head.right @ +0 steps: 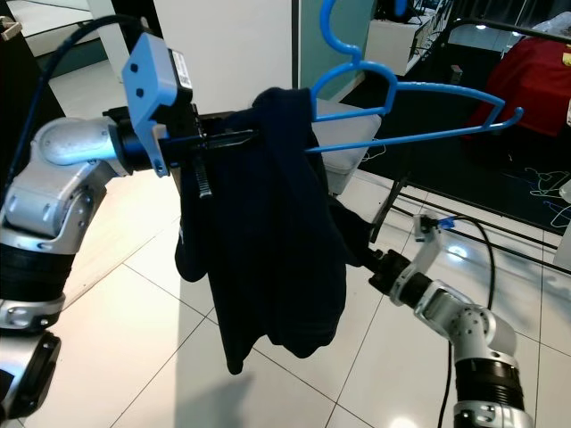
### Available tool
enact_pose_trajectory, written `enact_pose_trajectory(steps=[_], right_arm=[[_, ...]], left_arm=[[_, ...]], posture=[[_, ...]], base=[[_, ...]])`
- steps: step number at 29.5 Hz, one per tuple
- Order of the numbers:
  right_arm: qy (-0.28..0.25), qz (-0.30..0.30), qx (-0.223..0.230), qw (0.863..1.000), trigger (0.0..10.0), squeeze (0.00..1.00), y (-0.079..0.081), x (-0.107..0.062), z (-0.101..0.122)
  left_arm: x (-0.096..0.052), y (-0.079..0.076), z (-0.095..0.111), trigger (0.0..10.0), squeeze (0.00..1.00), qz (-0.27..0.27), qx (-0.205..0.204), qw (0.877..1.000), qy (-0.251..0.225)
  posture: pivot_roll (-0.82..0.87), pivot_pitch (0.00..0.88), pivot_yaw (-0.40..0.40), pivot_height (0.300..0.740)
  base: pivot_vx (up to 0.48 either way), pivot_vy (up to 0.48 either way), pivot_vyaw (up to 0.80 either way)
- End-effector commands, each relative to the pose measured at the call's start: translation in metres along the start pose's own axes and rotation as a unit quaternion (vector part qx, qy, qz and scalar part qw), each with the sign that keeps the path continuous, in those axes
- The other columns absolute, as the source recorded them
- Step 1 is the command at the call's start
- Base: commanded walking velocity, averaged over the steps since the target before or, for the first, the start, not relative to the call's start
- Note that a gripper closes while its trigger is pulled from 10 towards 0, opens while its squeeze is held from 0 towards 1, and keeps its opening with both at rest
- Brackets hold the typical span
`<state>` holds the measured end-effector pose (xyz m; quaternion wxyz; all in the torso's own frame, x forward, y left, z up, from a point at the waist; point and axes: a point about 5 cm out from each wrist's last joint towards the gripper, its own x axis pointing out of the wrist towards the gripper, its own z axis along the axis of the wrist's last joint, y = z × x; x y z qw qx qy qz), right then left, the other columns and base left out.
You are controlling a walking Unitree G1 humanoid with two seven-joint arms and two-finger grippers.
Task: Hang hanger
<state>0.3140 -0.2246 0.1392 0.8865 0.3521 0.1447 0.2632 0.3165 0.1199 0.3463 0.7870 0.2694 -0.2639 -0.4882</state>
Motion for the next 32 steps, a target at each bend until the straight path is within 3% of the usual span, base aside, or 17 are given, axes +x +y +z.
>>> enact_pose_trajectory(steps=[1, 8, 10, 12, 14, 17, 19, 24, 32], right_arm=[[-0.011, -0.028, 0.001, 1.0, 0.0, 0.0, -0.009, -0.01, 0.007], [-0.043, -0.03, -0.012, 0.999, 0.0, 0.0, -0.005, -0.015, 0.025], [-0.07, -0.032, -0.026, 0.997, 0.0, 0.0, -0.002, -0.017, 0.037], [-0.151, -0.032, -0.05, 0.987, 0.0, 0.0, 0.006, -0.027, 0.069], [-0.178, -0.033, -0.055, 0.982, 0.0, 0.0, 0.008, -0.03, 0.079], [-0.178, -0.033, -0.055, 0.982, 0.0, 0.0, 0.008, -0.03, 0.079], [-0.218, -0.044, -0.052, 0.974, 0.0, 0.0, 0.006, -0.037, 0.092], [-0.235, -0.058, -0.044, 0.969, 0.0, 0.0, 0.002, -0.041, 0.096], [-0.238, -0.067, -0.041, 0.968, 0.0, 0.0, -0.001, -0.042, 0.096]], left_arm=[[0.001, 0.002, 0.001, 10.0, 0.0, 0.014, 0.028, 1.0, 0.003], [-0.003, -0.001, -0.01, 10.0, 0.0, 0.015, 0.036, 0.999, 0.03], [-0.006, -0.002, -0.016, 10.0, 0.0, 0.015, 0.038, 0.998, 0.043], [-0.016, -0.013, -0.035, 10.0, 0.0, -0.01, 0.054, 0.995, 0.087], [-0.02, -0.018, -0.042, 10.0, 0.0, -0.021, 0.055, 0.993, 0.099], [-0.02, -0.018, -0.042, 10.0, 0.0, -0.021, 0.055, 0.993, 0.099], [-0.026, -0.02, -0.049, 10.0, 0.0, -0.02, 0.05, 0.992, 0.112], [-0.032, -0.018, -0.05, 10.0, 0.0, -0.013, 0.046, 0.992, 0.113], [-0.045, -0.012, -0.053, 10.0, 0.0, -0.011, 0.062, 0.989, 0.133]], posture=[[0.01, 0.066, 0.007, 0.74], [0.01, 0.068, 0.007, 0.74], [0.01, 0.069, 0.007, 0.74], [0.0, 0.074, 0.006, 0.74], [0.0, 0.075, 0.006, 0.74], [0.0, 0.075, 0.006, 0.74], [0.01, 0.076, 0.001, 0.74], [0.01, 0.077, -0.001, 0.74], [0.0, 0.079, -0.002, 0.74]], base=[[0.0, 0.0, 0.0], [0.0, 0.0, 0.0], [0.0, 0.0, 0.0], [0.0, 0.0, 0.0], [0.0, 0.0, 0.0], [0.0, 0.0, 0.0], [0.0, 0.0, 0.0], [0.0, 0.0, 0.0], [0.0, 0.0, 0.0]])
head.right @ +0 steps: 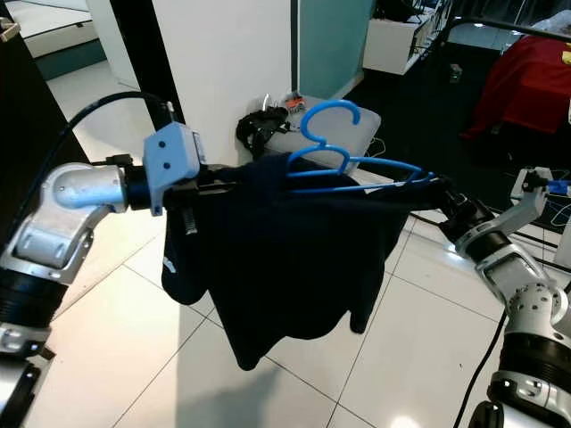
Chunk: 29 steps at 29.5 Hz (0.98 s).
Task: Hang hanger
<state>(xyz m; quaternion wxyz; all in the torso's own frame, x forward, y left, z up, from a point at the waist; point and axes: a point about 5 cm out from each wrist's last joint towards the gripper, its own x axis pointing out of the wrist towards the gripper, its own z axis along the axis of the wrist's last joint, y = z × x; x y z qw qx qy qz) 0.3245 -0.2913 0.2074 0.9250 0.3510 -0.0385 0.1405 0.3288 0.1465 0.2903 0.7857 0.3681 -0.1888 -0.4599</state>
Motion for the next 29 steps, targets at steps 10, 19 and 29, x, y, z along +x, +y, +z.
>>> enact_pose_trajectory(steps=[10, 19, 29], right_arm=[[0.001, -0.026, -0.01, 1.0, 0.0, 0.0, -0.009, -0.007, -0.001], [0.011, -0.019, -0.012, 1.0, 0.0, 0.0, -0.006, -0.003, -0.005], [0.01, -0.015, -0.014, 1.0, 0.0, 0.0, -0.005, -0.002, -0.004]], left_arm=[[-0.03, 0.02, 0.009, 10.0, 0.0, 0.01, -0.024, 0.999, -0.036], [-0.027, 0.019, 0.021, 10.0, 0.0, 0.011, -0.058, 0.994, -0.089], [-0.035, 0.005, 0.01, 10.0, 0.0, -0.06, -0.074, 0.993, -0.076]], posture=[[0.01, 0.081, -0.003, 0.74], [0.0, 0.077, -0.003, 0.74], [0.0, 0.073, -0.002, 0.74]], base=[[0.0, 0.0, 0.0], [0.0, 0.0, 0.0], [0.0, 0.0, 0.0]])
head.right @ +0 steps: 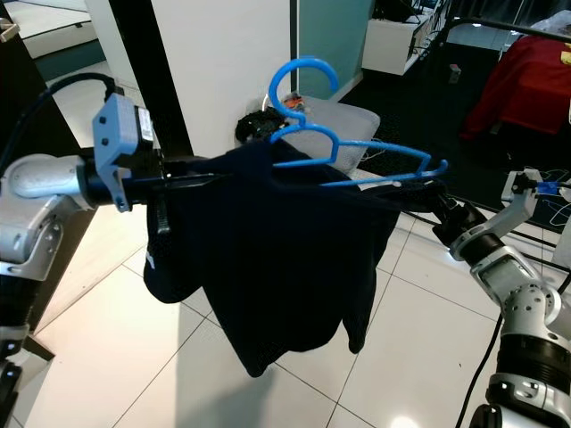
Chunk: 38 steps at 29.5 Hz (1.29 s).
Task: Hang hanger
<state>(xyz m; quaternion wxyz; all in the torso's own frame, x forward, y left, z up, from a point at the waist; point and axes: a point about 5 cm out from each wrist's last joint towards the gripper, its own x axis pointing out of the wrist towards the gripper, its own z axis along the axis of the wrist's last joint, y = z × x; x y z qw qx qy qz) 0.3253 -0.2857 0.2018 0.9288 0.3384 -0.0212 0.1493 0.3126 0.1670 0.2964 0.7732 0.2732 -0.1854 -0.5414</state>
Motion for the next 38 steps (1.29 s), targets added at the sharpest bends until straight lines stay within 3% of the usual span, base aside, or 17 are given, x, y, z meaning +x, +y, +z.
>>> enact_pose_trajectory(steps=[1, 3, 10, 20, 26, 30, 32, 34, 36, 38], right_arm=[[-0.013, -0.014, -0.004, 1.0, 0.0, 0.0, -0.005, -0.004, 0.005], [-0.012, -0.006, -0.008, 1.0, 0.0, 0.0, -0.003, -0.004, 0.007], [-0.01, -0.003, -0.011, 1.0, 0.0, 0.0, -0.003, -0.005, 0.008], [0.033, 0.055, -0.033, 0.997, 0.0, 0.0, 0.013, -0.009, -0.002], [0.04, 0.066, -0.034, 0.996, 0.0, 0.0, 0.015, -0.009, -0.004], [0.04, 0.068, -0.036, 0.996, 0.0, 0.0, 0.016, -0.009, -0.004], [0.032, 0.063, -0.038, 0.997, 0.0, 0.0, 0.016, -0.009, 0.001], [0.032, 0.063, -0.038, 0.997, 0.0, 0.0, 0.016, -0.009, 0.001], [0.028, 0.055, -0.043, 0.997, 0.0, 0.0, 0.015, -0.009, 0.006], [0.047, 0.059, -0.053, 0.996, 0.0, 0.0, 0.018, -0.008, 0.007]], left_arm=[[-0.011, -0.001, 0.001, 10.0, 0.0, -0.024, 0.014, 0.999, 0.018], [-0.016, -0.004, -0.007, 10.0, 0.0, -0.044, 0.016, 0.998, 0.046], [-0.016, -0.006, -0.008, 10.0, 0.0, -0.047, 0.018, 0.997, 0.054], [-0.017, 0.01, -0.007, 10.0, 0.0, 0.025, 0.023, 0.998, 0.045], [-0.017, 0.012, -0.004, 10.0, 0.0, 0.032, 0.023, 0.999, 0.037], [-0.018, 0.01, -0.006, 10.0, 0.0, 0.018, 0.026, 0.998, 0.045], [-0.018, -0.004, -0.013, 10.0, 0.0, -0.033, 0.024, 0.997, 0.063], [-0.018, -0.004, -0.013, 10.0, 0.0, -0.033, 0.024, 0.997, 0.063], [-0.018, -0.017, -0.018, 10.0, 0.0, -0.076, 0.021, 0.994, 0.078], [-0.017, -0.021, -0.025, 10.0, 0.0, -0.085, 0.033, 0.991, 0.099]], posture=[[0.0, 0.071, -0.002, 0.74], [0.0, 0.07, -0.002, 0.74], [0.0, 0.066, -0.003, 0.74], [-0.01, 0.071, -0.005, 0.74], [-0.01, 0.072, -0.005, 0.74], [-0.01, 0.072, -0.004, 0.74], [-0.01, 0.073, -0.004, 0.74], [-0.01, 0.073, -0.004, 0.74], [-0.01, 0.074, -0.004, 0.74], [-0.01, 0.074, -0.005, 0.74]], base=[[0.0, 0.0, 0.0], [0.0, 0.0, 0.0], [0.0, 0.0, 0.0], [0.0, 0.0, 0.0], [0.0, 0.0, 0.0], [0.0, 0.0, 0.0], [0.0, 0.0, 0.0], [0.0, 0.0, 0.0], [0.0, 0.0, 0.0], [0.0, 0.0, 0.0]])
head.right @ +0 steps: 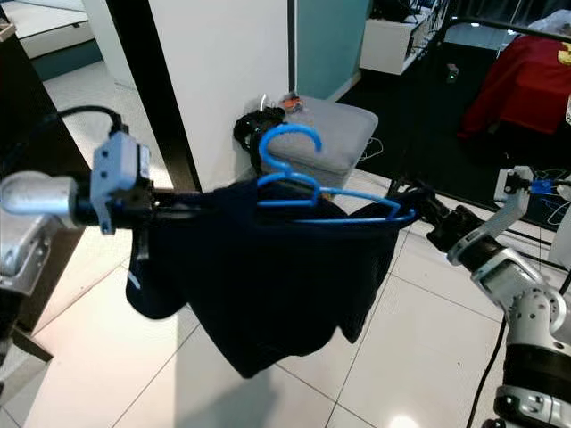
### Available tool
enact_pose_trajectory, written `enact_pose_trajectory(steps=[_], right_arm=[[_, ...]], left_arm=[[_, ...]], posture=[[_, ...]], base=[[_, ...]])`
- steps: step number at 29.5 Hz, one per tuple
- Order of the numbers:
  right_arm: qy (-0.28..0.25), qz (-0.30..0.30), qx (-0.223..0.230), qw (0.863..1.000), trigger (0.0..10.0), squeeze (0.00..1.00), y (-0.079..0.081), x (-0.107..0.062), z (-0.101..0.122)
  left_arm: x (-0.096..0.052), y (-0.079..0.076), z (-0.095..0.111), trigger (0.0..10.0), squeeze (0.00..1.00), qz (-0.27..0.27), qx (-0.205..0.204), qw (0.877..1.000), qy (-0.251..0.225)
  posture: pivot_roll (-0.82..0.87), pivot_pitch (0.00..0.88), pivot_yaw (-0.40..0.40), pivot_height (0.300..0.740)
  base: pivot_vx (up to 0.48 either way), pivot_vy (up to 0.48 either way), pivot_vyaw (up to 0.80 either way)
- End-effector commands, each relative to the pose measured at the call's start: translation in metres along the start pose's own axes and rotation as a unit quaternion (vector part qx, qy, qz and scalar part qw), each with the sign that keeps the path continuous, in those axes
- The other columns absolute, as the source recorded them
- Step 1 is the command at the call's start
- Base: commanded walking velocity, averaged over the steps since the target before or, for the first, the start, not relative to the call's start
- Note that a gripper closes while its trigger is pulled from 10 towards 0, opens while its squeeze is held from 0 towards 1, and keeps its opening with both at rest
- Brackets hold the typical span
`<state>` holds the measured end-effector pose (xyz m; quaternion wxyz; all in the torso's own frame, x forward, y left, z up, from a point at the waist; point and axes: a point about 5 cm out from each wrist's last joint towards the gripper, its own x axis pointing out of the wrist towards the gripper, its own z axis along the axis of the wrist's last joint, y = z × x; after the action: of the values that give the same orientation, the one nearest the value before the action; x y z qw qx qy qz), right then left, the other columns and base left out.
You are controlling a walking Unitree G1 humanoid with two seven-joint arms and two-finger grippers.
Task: Hang hanger
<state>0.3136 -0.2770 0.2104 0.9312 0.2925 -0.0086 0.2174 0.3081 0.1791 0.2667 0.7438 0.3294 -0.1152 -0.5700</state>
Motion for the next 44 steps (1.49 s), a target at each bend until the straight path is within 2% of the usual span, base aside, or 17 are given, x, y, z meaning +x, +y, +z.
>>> enact_pose_trajectory(steps=[1, 5, 7, 8, 11, 13, 16, 19, 20, 22, 24, 26, 29, 32, 36, 41, 44], right_arm=[[0.024, 0.008, -0.02, 0.999, 0.0, 0.0, 0.005, 0.0, 0.005], [0.058, 0.025, -0.032, 0.998, 0.0, 0.0, 0.009, -0.001, 0.001], [0.129, 0.052, -0.052, 0.989, 0.0, 0.0, 0.016, -0.002, -0.007], [0.129, 0.052, -0.052, 0.989, 0.0, 0.0, 0.016, -0.002, -0.007], [0.208, 0.096, -0.08, 0.97, 0.0, 0.0, 0.033, -0.001, -0.015], [0.221, 0.11, -0.087, 0.965, 0.0, 0.0, 0.038, 0.0, -0.015], [0.227, 0.114, -0.097, 0.962, 0.0, 0.0, 0.042, 0.002, -0.013], [0.21, 0.056, -0.119, 0.969, 0.0, 0.0, 0.033, 0.014, 0.003], [0.21, 0.056, -0.119, 0.969, 0.0, 0.0, 0.033, 0.014, 0.003], [0.176, -0.005, -0.109, 0.978, 0.0, 0.0, 0.021, 0.02, 0.015], [0.166, -0.022, -0.102, 0.981, 0.0, 0.0, 0.017, 0.021, 0.019], [0.16, -0.028, -0.098, 0.982, 0.0, 0.0, 0.016, 0.022, 0.022], [0.166, 0.002, -0.103, 0.981, 0.0, 0.0, 0.022, 0.019, 0.027], [0.175, 0.014, -0.112, 0.978, 0.0, 0.0, 0.024, 0.017, 0.027], [0.191, 0.021, -0.123, 0.974, 0.0, 0.0, 0.024, 0.013, 0.029], [0.203, 0.013, -0.144, 0.968, 0.0, 0.0, 0.015, 0.001, 0.044], [0.2, 0.011, -0.146, 0.969, 0.0, 0.0, 0.013, -0.002, 0.046]], left_arm=[[-0.003, -0.002, -0.005, 10.0, 0.0, -0.014, 0.03, 0.999, 0.04], [-0.004, 0.0, -0.006, 10.0, 0.0, -0.007, 0.038, 0.998, 0.05], [-0.004, 0.007, -0.007, 10.0, 0.0, 0.012, 0.051, 0.997, 0.063], [-0.004, 0.007, -0.007, 10.0, 0.0, 0.012, 0.051, 0.997, 0.063], [-0.001, 0.014, -0.007, 10.0, 0.0, 0.04, 0.057, 0.995, 0.067], [0.0, 0.014, -0.006, 10.0, 0.0, 0.046, 0.055, 0.995, 0.065], [0.002, 0.014, -0.006, 10.0, 0.0, 0.05, 0.051, 0.995, 0.064], [0.008, 0.008, -0.01, 10.0, 0.0, 0.051, 0.025, 0.996, 0.067], [0.008, 0.008, -0.01, 10.0, 0.0, 0.051, 0.025, 0.996, 0.067], [0.012, 0.002, -0.014, 10.0, 0.0, 0.049, 0.016, 0.996, 0.072], [0.012, -0.001, -0.015, 10.0, 0.0, 0.046, 0.018, 0.996, 0.073], [0.012, -0.004, -0.016, 10.0, 0.0, 0.041, 0.024, 0.996, 0.075], [0.009, -0.007, -0.013, 10.0, 0.0, 0.024, 0.055, 0.995, 0.079], [0.007, -0.007, -0.013, 10.0, 0.0, 0.02, 0.064, 0.994, 0.085], [0.002, -0.003, -0.015, 10.0, 0.0, 0.021, 0.075, 0.992, 0.103], [-0.013, 0.018, -0.019, 10.0, 0.0, 0.081, 0.062, 0.985, 0.142], [-0.016, 0.022, -0.019, 10.0, 0.0, 0.096, 0.057, 0.983, 0.145]], posture=[[-0.01, 0.075, -0.006, 0.74], [-0.01, 0.075, -0.007, 0.74], [-0.01, 0.077, -0.006, 0.74], [-0.01, 0.077, -0.006, 0.74], [-0.01, 0.077, -0.005, 0.74], [-0.01, 0.077, -0.005, 0.74], [-0.01, 0.077, -0.007, 0.74], [-0.01, 0.075, -0.009, 0.74], [-0.01, 0.075, -0.009, 0.74], [0.0, 0.077, -0.01, 0.74], [0.0, 0.076, -0.011, 0.74], [0.0, 0.076, -0.012, 0.74], [0.0, 0.075, -0.016, 0.74], [0.0, 0.074, -0.018, 0.74], [0.0, 0.073, -0.02, 0.74], [0.0, 0.073, -0.021, 0.74], [0.0, 0.077, -0.021, 0.74]], base=[[0.0, 0.0, 0.0], [0.0, 0.0, 0.0], [0.0, 0.0, 0.0], [0.0, 0.0, 0.0], [0.0, 0.0, 0.0], [0.0, 0.0, 0.0], [0.0, 0.0, 0.0], [0.0, 0.0, 0.0], [0.0, 0.0, 0.0], [0.0, 0.0, 0.0], [0.0, 0.0, 0.0], [0.0, 0.0, 0.0], [0.0, 0.0, 0.0], [0.0, 0.0, 0.0], [0.0, 0.0, 0.0], [0.0, 0.0, 0.0], [0.0, 0.0, 0.0]])
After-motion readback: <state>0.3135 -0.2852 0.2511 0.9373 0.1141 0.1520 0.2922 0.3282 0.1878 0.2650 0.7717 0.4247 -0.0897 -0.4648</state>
